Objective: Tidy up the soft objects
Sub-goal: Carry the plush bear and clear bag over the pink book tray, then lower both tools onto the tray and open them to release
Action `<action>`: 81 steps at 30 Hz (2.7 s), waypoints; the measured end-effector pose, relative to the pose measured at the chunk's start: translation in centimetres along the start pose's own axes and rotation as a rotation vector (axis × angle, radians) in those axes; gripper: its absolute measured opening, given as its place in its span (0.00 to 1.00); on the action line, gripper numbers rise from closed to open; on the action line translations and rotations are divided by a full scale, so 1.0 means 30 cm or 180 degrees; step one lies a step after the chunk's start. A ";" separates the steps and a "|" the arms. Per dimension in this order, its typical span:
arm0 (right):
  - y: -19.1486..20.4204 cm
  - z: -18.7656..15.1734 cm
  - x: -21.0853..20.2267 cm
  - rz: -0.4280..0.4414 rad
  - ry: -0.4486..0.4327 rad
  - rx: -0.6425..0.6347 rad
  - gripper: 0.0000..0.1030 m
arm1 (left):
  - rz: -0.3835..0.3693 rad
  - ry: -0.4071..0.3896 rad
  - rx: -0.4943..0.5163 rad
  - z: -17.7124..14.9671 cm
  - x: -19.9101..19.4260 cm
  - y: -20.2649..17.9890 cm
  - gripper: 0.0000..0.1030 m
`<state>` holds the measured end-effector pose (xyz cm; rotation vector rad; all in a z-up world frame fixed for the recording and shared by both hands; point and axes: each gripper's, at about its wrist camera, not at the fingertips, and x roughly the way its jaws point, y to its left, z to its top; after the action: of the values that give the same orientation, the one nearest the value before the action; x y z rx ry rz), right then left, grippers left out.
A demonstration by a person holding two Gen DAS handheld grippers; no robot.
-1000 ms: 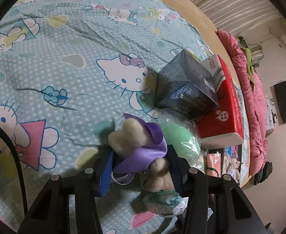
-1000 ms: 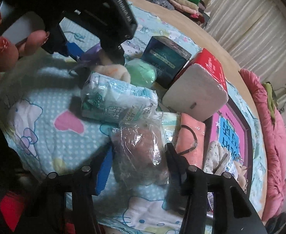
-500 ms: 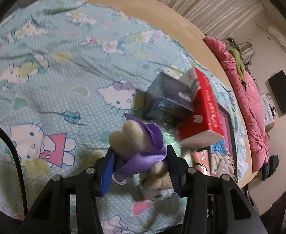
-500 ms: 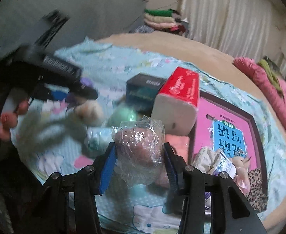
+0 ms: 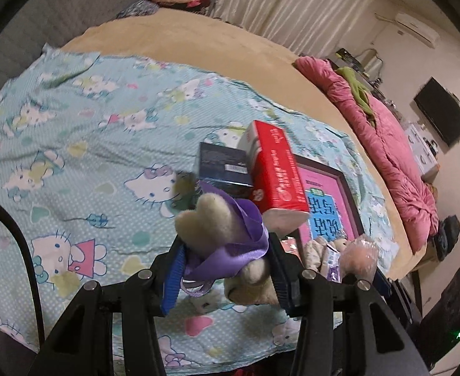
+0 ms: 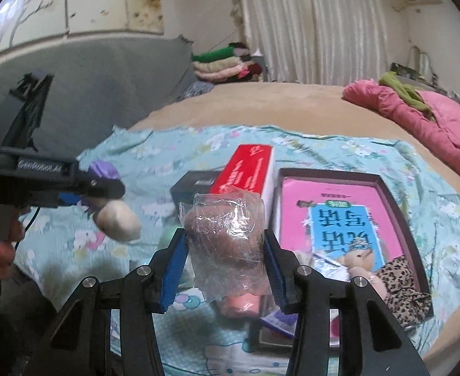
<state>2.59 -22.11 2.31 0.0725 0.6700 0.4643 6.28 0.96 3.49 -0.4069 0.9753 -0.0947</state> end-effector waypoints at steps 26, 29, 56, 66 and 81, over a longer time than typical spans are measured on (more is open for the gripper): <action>-0.466 -0.021 -0.182 -0.0731 -0.0402 0.0999 0.48 | -0.0178 0.0138 0.0882 -0.048 0.063 -0.443 0.48; -0.496 -0.031 -0.190 -0.0770 -0.0409 0.1059 0.48 | -0.0213 0.0247 0.0964 -0.070 0.105 -0.486 0.48; -0.631 -0.106 -0.105 -0.0860 -0.0058 0.1308 0.48 | -0.0014 0.0765 0.1708 -0.219 0.472 -0.781 0.48; -0.680 -0.134 -0.048 -0.0816 0.0108 0.1421 0.48 | -0.0006 0.0866 0.1740 -0.209 0.548 -0.792 0.48; -0.729 -0.157 0.043 -0.0640 0.0347 0.1586 0.48 | 0.0047 0.0882 0.1812 -0.193 0.604 -0.777 0.51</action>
<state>9.15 -41.51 -6.78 0.4486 0.8797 0.1000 14.12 -26.87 -4.80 0.1422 1.1712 -0.4131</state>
